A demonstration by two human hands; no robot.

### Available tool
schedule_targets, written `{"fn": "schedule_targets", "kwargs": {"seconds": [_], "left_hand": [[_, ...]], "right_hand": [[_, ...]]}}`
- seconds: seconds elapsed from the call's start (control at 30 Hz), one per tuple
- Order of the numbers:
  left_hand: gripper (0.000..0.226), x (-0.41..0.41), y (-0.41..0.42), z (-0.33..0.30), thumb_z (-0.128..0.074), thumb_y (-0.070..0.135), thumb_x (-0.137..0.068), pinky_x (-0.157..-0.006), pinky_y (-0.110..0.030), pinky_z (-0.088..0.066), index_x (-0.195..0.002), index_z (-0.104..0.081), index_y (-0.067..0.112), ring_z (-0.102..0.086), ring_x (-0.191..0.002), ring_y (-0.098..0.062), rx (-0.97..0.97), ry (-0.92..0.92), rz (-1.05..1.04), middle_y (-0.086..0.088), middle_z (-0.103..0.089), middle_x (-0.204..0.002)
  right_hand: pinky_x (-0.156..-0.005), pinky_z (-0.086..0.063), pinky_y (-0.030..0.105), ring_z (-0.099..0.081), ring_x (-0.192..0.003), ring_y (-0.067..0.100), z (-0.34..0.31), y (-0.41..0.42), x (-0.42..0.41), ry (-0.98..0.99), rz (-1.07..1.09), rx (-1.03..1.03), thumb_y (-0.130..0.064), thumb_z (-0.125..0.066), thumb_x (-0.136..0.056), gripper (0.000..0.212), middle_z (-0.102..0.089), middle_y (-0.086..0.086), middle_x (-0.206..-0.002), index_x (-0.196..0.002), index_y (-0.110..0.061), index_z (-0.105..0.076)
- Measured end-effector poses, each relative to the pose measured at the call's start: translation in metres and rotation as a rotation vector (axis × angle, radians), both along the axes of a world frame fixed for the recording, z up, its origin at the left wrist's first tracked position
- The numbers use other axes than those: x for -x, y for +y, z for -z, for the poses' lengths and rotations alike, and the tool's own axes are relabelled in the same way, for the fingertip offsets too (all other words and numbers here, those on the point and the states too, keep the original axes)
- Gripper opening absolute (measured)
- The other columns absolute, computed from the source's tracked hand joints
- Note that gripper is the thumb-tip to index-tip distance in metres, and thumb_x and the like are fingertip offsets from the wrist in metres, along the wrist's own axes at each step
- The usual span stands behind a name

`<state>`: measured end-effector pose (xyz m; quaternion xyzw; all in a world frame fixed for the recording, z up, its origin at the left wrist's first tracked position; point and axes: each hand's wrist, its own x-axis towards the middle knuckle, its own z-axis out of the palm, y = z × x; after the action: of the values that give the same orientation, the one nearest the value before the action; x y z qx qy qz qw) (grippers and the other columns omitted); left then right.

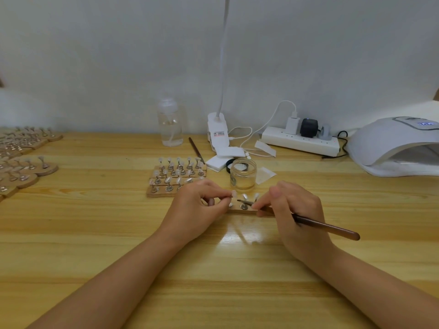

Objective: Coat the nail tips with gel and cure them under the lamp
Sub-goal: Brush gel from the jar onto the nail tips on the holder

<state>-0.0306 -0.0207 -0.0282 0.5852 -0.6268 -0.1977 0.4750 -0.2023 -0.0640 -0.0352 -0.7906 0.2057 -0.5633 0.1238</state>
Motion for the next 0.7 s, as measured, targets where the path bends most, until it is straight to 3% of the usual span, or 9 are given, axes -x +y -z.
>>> {"fn": "schedule_targets", "kwargs": {"seconds": [0.17, 0.33, 0.43, 0.57, 0.7], "left_hand": [[0.021, 0.0004, -0.0007, -0.0001, -0.07, 0.008, -0.077, -0.056, -0.01, -0.039, -0.086, -0.072, 0.026, -0.048, -0.055, -0.002, -0.001, -0.014, -0.005, 0.009, -0.061, -0.076], [0.026, -0.0001, -0.0012, -0.0008, -0.069, 0.008, -0.077, -0.056, -0.01, -0.038, -0.081, -0.069, 0.033, -0.047, -0.055, -0.001, -0.003, -0.012, 0.001, 0.01, -0.06, -0.075], [0.021, -0.0006, -0.0018, -0.0008, -0.069, 0.008, -0.077, -0.057, -0.008, -0.037, -0.085, -0.072, 0.026, -0.048, -0.057, -0.002, 0.004, -0.021, -0.002, 0.009, -0.064, -0.076], [0.018, -0.0016, -0.0036, 0.0007, -0.07, 0.009, -0.077, -0.057, -0.007, -0.036, -0.09, -0.073, 0.02, -0.051, -0.058, -0.005, 0.013, -0.073, -0.003, 0.004, -0.068, -0.076], [0.019, -0.0019, -0.0043, 0.0013, -0.07, 0.01, -0.076, -0.057, -0.008, -0.037, -0.09, -0.073, 0.023, -0.05, -0.058, -0.003, 0.015, -0.088, -0.009, 0.005, -0.069, -0.075]], "right_hand": [[-0.061, -0.045, 0.031, -0.056, -0.061, 0.011, -0.002, -0.0011, -0.0032, 0.075, 0.031, -0.017, -0.03, -0.038, -0.094, 0.042, -0.063, -0.009, -0.065, -0.074, -0.011, -0.07], [-0.063, -0.045, 0.032, -0.057, -0.057, 0.008, 0.001, -0.0001, -0.0003, 0.019, -0.01, -0.078, -0.027, -0.033, -0.093, 0.049, -0.062, -0.006, -0.056, -0.062, -0.011, -0.069], [-0.063, -0.047, 0.033, -0.058, -0.06, 0.007, -0.0018, 0.0005, 0.0003, -0.015, -0.034, -0.102, -0.026, -0.032, -0.092, 0.042, -0.06, -0.01, -0.059, -0.067, -0.02, -0.065], [-0.065, -0.047, 0.033, -0.056, -0.067, 0.01, -0.0053, -0.0019, -0.0028, 0.072, 0.009, -0.134, -0.031, -0.034, -0.092, 0.038, -0.06, -0.017, -0.068, -0.076, -0.019, -0.066], [-0.066, -0.046, 0.038, -0.056, -0.063, 0.014, -0.0031, -0.0013, -0.0014, 0.071, -0.012, -0.172, -0.033, -0.033, -0.091, 0.044, -0.06, -0.013, -0.059, -0.067, -0.017, -0.067]]}}
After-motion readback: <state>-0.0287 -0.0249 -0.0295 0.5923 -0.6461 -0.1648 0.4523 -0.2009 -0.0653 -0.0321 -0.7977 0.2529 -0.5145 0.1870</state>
